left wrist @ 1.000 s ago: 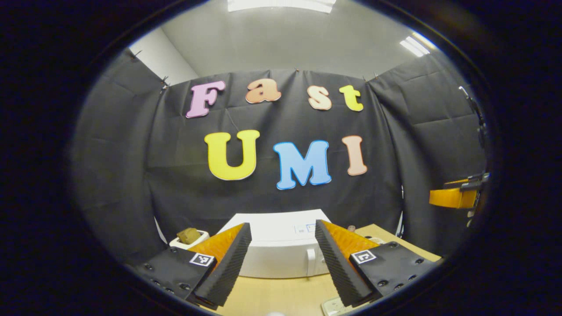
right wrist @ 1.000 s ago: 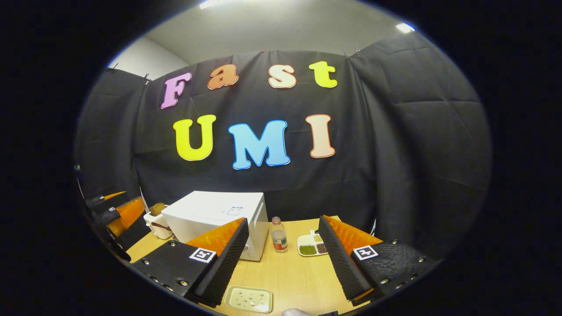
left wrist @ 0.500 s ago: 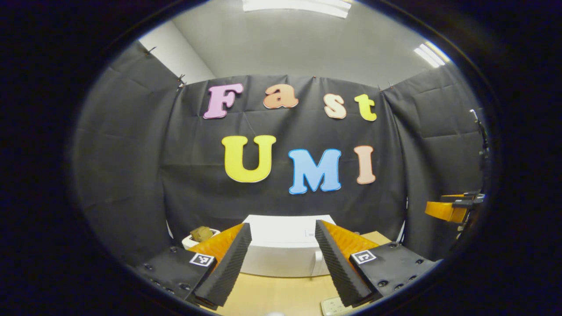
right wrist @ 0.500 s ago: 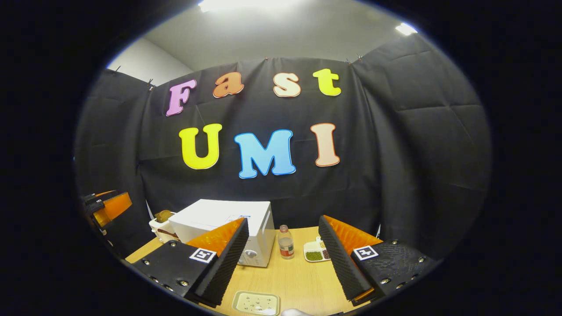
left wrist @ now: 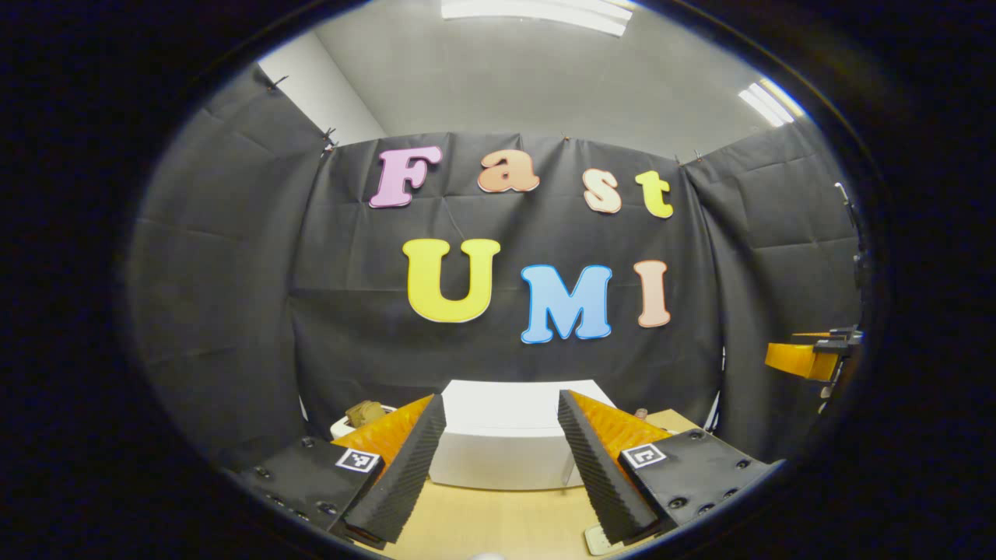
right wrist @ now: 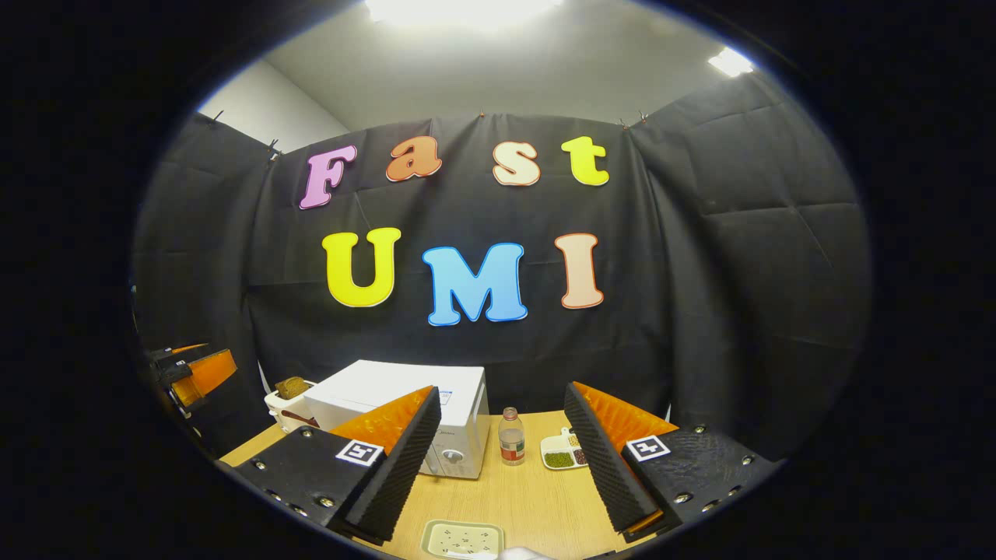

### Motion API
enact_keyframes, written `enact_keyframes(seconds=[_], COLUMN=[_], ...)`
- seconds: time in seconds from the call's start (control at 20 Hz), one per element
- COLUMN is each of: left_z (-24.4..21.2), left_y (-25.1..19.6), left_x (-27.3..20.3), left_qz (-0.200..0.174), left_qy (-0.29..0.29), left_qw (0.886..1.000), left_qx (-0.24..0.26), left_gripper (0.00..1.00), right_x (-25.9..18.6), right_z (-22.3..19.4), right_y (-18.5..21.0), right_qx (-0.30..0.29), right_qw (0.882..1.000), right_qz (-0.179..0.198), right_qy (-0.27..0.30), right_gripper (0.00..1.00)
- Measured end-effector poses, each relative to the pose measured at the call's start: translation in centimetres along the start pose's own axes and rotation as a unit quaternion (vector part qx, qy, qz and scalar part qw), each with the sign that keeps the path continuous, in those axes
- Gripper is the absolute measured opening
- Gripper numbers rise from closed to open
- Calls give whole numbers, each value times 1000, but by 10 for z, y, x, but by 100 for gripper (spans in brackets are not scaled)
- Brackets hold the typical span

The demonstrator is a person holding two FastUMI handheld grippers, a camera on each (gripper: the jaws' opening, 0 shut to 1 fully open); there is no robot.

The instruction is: Open the microwave oven with the left hand, put the food in, and close the microwave oven.

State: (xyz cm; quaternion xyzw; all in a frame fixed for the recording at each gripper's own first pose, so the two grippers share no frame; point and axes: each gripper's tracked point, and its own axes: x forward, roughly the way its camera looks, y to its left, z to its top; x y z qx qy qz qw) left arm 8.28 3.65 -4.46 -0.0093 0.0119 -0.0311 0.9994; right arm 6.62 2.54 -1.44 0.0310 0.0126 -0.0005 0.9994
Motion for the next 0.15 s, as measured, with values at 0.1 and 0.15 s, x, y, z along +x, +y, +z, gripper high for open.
enact_keyframes(seconds=[0.1,0.15], left_z=[-3,-2], left_y=[7,9], left_x=[0,0], left_qz=[-3,-4], left_qy=[2,1], left_qw=[1000,1000], left_qx=[0,2], left_gripper=[99,99], right_x=[-3,-4], right_z=[2,3], right_y=[6,9], right_qx=[-5,-6], right_qw=[1000,1000], right_qz=[-1,0], right_qy=[-3,-4], right_gripper=[92,92])
